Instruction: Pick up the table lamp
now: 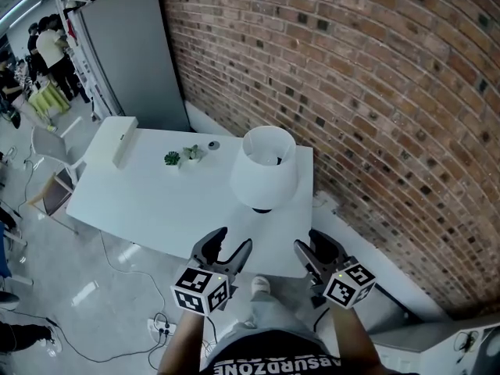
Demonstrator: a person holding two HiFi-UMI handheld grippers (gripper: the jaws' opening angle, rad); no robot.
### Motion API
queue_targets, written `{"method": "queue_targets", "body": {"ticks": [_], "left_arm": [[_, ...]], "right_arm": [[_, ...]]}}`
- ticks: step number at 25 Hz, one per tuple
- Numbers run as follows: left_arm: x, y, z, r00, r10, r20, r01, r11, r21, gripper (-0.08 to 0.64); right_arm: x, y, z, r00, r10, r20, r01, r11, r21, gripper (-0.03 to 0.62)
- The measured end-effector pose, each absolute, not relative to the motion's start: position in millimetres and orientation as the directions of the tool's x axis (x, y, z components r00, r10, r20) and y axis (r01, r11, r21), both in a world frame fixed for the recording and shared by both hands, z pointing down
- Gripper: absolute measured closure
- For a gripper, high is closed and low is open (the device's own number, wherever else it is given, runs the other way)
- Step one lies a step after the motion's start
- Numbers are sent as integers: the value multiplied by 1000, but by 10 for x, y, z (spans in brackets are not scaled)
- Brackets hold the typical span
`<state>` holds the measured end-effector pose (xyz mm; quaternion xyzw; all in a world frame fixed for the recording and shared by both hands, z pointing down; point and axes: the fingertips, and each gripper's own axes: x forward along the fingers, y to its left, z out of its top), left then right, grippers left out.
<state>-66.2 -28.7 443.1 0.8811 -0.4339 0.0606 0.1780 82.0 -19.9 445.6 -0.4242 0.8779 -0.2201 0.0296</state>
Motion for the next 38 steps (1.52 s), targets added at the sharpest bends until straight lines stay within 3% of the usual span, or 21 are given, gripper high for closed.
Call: {"method": "queue_targets", "body": {"ticks": [23, 38], "left_arm": [[-825, -1246, 4930, 611, -683, 399, -791, -533, 299, 310], [-788, -1740, 5277, 643, -573, 509, -762, -543, 353, 310]], "right_arm": [[998, -1109, 4889, -653, -728, 209, -703, 479, -526, 374], [1056, -1630, 5237, -695, -670, 261, -660, 449, -602, 365]]}}
